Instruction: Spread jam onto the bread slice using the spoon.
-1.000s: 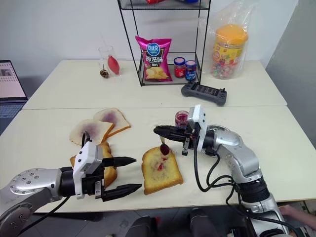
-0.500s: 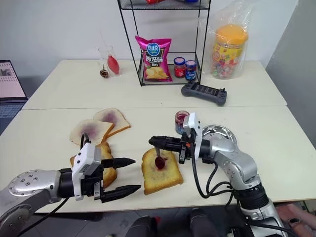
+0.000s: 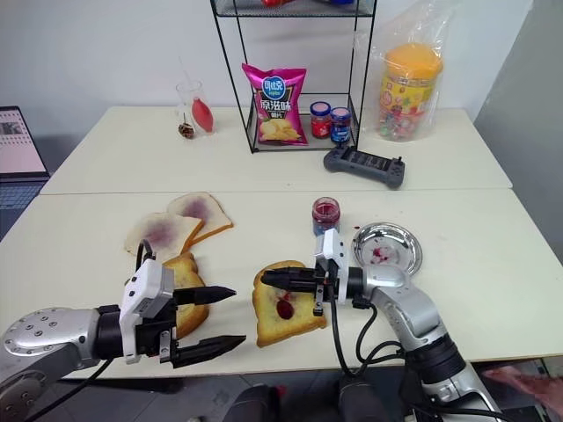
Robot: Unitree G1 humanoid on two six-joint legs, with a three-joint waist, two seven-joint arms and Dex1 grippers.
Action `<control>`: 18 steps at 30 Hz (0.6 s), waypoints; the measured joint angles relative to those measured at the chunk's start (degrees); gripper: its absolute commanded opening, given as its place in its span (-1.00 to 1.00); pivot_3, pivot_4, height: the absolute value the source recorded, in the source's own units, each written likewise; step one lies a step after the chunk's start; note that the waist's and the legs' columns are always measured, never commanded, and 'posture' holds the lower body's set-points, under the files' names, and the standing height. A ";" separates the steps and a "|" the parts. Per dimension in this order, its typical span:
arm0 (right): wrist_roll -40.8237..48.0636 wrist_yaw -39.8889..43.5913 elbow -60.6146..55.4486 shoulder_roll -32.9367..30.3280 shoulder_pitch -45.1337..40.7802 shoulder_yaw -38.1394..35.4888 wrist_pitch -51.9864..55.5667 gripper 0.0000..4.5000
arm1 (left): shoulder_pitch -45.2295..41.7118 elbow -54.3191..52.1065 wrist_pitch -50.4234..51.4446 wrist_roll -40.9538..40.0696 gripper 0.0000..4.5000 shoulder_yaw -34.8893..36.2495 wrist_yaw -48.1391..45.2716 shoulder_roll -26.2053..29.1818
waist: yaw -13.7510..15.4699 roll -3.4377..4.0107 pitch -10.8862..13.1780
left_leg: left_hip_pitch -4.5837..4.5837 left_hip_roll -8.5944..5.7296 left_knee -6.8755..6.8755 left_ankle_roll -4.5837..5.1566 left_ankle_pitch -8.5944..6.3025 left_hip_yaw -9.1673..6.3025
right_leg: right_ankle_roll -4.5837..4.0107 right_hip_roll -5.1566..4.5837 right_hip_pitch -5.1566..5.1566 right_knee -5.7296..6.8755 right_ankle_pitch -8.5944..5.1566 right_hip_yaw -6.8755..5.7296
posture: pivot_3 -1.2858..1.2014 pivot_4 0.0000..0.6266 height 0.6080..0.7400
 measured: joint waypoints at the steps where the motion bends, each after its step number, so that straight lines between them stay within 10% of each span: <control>1: 0.49 -0.31 -0.18 -0.03 -0.34 -0.50 0.78 -0.98 | 0.10 -0.10 0.01 -0.01 1.00 0.06 0.00 0.00 | 0.00 0.00 0.00 | 0.00 0.00 0.00 0.00 0.00 0.00 | 0.00 0.00 0.00 0.00 0.00 0.01 | 0.03 -0.52 1.00; 18: 0.48 -3.05 0.45 0.48 -4.63 -4.61 1.32 -0.98 | -1.35 -0.35 0.01 -0.06 1.00 -0.66 0.08 0.00 | 0.02 0.00 0.03 | -0.04 0.00 -0.06 -0.02 -0.01 0.01 | -0.01 0.00 -0.05 -0.02 -0.04 0.01 | 0.03 -0.52 1.00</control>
